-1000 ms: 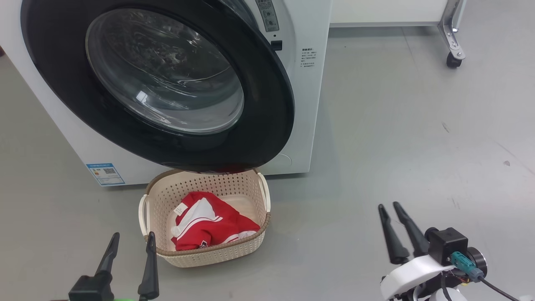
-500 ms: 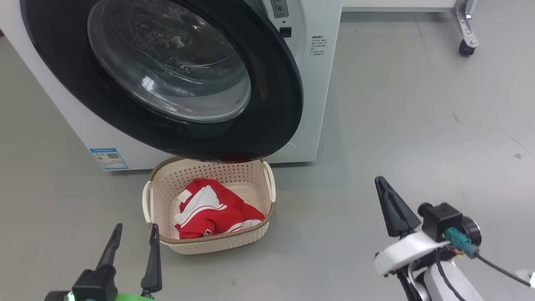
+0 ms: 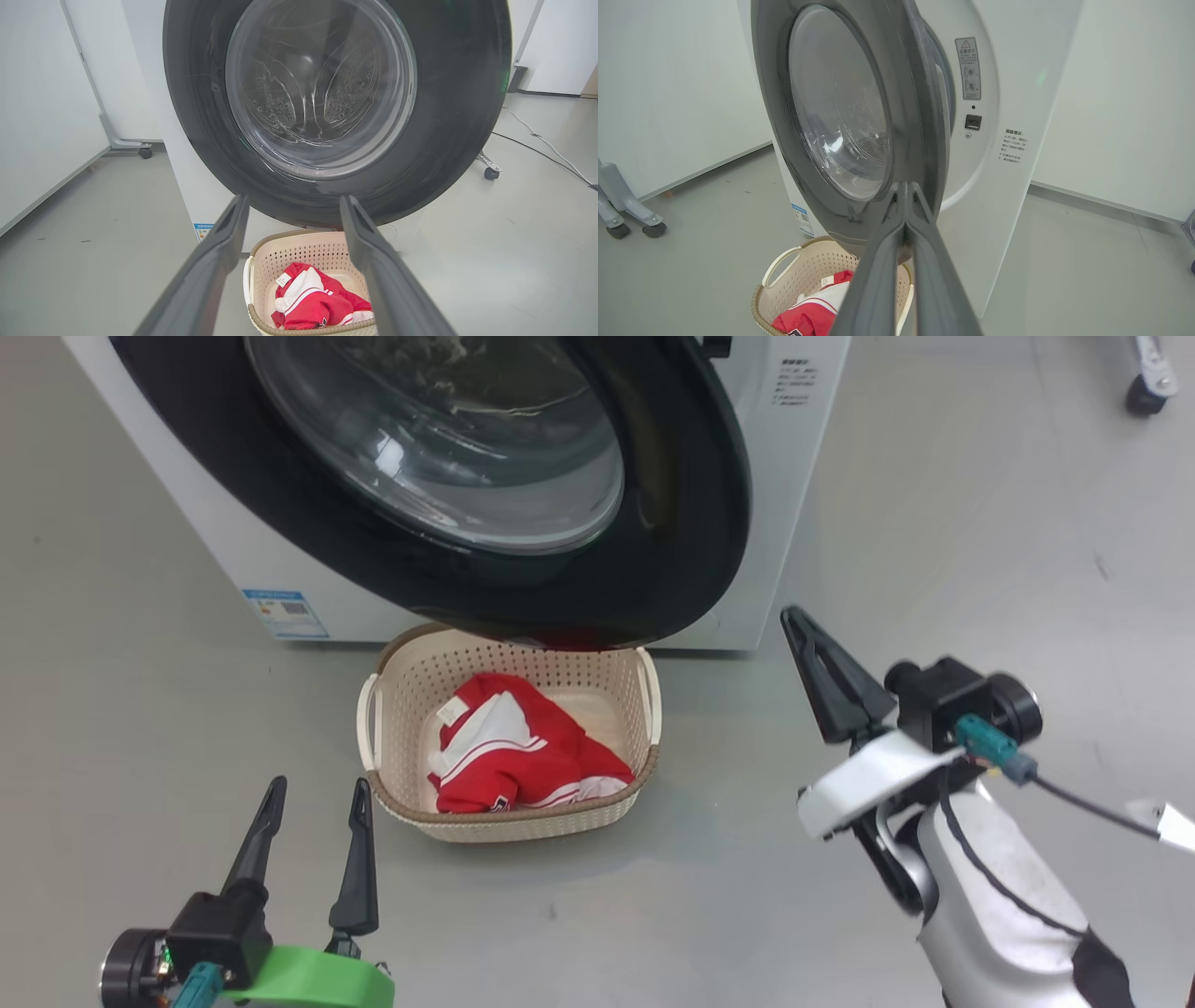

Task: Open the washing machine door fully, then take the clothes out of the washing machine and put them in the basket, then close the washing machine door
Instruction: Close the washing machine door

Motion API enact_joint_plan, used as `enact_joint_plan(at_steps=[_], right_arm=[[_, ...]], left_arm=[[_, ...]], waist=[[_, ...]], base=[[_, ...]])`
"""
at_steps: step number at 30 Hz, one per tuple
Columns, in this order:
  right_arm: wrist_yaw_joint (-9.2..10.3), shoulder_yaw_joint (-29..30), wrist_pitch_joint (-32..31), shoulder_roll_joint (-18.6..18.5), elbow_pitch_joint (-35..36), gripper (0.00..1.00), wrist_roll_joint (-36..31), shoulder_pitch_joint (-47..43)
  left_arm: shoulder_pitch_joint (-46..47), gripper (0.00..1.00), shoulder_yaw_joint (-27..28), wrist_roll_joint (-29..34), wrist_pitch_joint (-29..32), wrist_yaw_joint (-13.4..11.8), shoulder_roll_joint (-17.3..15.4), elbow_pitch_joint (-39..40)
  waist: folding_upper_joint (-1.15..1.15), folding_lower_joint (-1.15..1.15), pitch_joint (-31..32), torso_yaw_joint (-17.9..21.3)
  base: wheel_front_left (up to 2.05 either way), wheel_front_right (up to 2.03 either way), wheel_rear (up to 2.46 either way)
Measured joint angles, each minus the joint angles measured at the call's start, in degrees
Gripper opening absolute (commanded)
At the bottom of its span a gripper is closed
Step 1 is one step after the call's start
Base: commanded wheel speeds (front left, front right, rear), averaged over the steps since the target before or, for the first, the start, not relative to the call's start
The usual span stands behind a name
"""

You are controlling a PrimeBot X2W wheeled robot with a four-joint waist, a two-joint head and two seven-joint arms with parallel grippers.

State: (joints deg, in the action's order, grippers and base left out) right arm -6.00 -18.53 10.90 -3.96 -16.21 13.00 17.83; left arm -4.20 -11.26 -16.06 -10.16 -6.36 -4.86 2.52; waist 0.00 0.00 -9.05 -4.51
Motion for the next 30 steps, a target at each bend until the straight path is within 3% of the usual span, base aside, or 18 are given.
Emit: enact_joint_plan(at_steps=[13, 21, 30], right_arm=[[-0.54, -0.6, -2.1, -1.7, -1.0, 0.0, -0.5, 13.8], [-0.94, -0.2, -2.3, -2.7, -4.1, 0.0, 0.4, 18.1], [-0.98, -0.2, -2.3, -3.3, -6.7, 0.0, 1.5, 21.3]], left_arm=[[4.6, 1.0, -1.8, -0.7, -0.6, 0.0, 0.9, 0.2], [5.9, 1.0, -2.1, -1.0, -1.1, 0.0, 1.4, -0.6], [6.0, 1.0, -2.2, -1.2, -1.5, 0.0, 1.6, -1.2]], waist=[[0.0, 0.0, -5.8, -5.6], [0.0, 0.0, -8.1, -8.7], [0.0, 0.0, -9.1, -9.6]], base=[[0.0, 0.0, 0.0], [0.0, 0.0, 0.0], [0.0, 0.0, 0.0]])
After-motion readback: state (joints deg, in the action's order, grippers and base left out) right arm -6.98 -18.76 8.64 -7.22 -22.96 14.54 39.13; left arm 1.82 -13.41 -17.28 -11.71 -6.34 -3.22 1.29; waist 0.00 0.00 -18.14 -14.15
